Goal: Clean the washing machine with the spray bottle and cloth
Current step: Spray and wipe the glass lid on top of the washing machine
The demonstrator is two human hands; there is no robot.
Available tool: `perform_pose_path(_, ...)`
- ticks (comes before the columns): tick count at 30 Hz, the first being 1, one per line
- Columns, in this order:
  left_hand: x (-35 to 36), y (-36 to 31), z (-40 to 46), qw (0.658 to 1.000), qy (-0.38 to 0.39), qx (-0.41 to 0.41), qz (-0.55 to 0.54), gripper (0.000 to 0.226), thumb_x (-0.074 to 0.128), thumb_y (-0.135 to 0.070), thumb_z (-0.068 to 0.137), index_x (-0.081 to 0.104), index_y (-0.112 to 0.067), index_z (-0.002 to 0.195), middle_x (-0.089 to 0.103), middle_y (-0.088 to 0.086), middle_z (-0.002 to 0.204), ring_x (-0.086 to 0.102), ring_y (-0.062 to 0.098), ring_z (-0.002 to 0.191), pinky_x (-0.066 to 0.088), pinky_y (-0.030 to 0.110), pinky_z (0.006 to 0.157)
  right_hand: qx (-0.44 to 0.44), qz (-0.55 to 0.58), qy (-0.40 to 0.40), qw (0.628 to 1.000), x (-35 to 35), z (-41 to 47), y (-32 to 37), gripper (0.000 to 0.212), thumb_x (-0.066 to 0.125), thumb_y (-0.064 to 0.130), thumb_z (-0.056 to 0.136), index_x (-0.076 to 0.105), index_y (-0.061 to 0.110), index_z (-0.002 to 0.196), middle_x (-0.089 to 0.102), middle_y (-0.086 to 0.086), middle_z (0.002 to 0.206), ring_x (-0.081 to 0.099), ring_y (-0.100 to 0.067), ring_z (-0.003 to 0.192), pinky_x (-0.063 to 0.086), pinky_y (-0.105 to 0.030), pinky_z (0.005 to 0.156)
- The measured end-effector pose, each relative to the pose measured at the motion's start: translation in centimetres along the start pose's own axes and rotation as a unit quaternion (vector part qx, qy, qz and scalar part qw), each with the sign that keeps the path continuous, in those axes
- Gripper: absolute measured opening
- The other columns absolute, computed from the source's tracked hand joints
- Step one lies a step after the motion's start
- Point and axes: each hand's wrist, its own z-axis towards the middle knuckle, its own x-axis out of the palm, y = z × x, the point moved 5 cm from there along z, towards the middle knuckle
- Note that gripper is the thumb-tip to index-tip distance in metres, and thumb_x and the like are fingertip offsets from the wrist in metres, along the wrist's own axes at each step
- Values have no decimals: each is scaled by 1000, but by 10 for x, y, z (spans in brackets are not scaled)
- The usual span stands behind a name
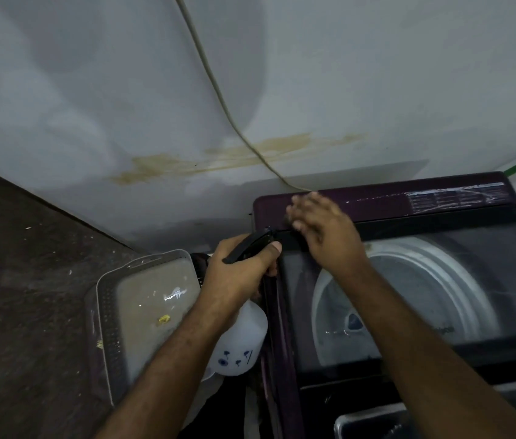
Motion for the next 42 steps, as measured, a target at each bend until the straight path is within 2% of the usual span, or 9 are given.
perform_pose_path(3,2,-1,0,1000,15,0,-5,20,75,-25,98,73,-6,95,66,10,75,63,19,69,41,24,47,79,-9,-45,996,7,26,10,29,60,17,100,72,23,125,62,2,142,43,-26,142,41,-47,113)
perform_pose_path(8,8,-6,-1,998,57,-3,21,27,79,-23,94,64,-1,88,60,6,76,58,20,73,44,30,56,-91,-28,57,994,21,0,26,35,56,25,96,71,24,127,62,5,142,49,-26,135,46,-47,105)
perform_pose_path(14,14,-8,-1,998,43,-2,36,23,79,-24,94,63,-14,81,62,7,78,62,23,76,50,34,61,133,-40,-110,984,1,17,13,25,66,14,96,75,22,118,69,0,131,54,-31,119,50,-51,95)
perform_pose_path(20,13,-7,-1,999,42,-6,30,11,76,-23,97,73,-12,95,76,6,82,75,18,81,53,29,54,-26,-75,39,996,20,-4,42,37,65,26,94,66,35,131,56,14,147,43,-19,134,40,-41,97)
perform_pose_path(25,3,-5,-5,999,23,13,33,23,72,-22,100,69,-13,78,70,6,70,68,26,73,49,29,50,131,-27,-57,989,20,43,28,22,58,23,99,72,32,113,68,2,127,50,-24,124,38,-39,95)
perform_pose_path(31,0,-8,-7,999,17,37,10,25,70,-20,101,71,-2,83,70,12,70,64,36,68,45,33,49,-48,-45,146,987,36,10,62,40,58,28,95,65,28,135,49,6,152,33,-15,146,25,-31,116)
perform_pose_path(38,8,-17,-14,998,43,41,18,25,75,-30,98,70,-7,90,70,6,71,69,20,68,45,30,48,205,42,-44,977,13,7,27,47,41,50,95,67,34,131,55,4,145,43,-20,135,40,-47,112)
perform_pose_path(40,12,-20,-17,997,44,50,27,26,75,-30,98,71,-5,90,71,8,72,69,18,68,49,31,52,178,-2,42,983,23,2,51,62,26,56,94,57,30,142,46,1,152,40,-25,136,36,-41,110)
perform_pose_path(42,18,-24,-19,997,44,54,29,24,74,-29,99,72,-7,90,72,13,75,69,17,68,53,32,57,104,-24,-13,994,14,-19,63,42,59,36,98,59,25,139,53,-4,144,50,-30,129,43,-46,100)
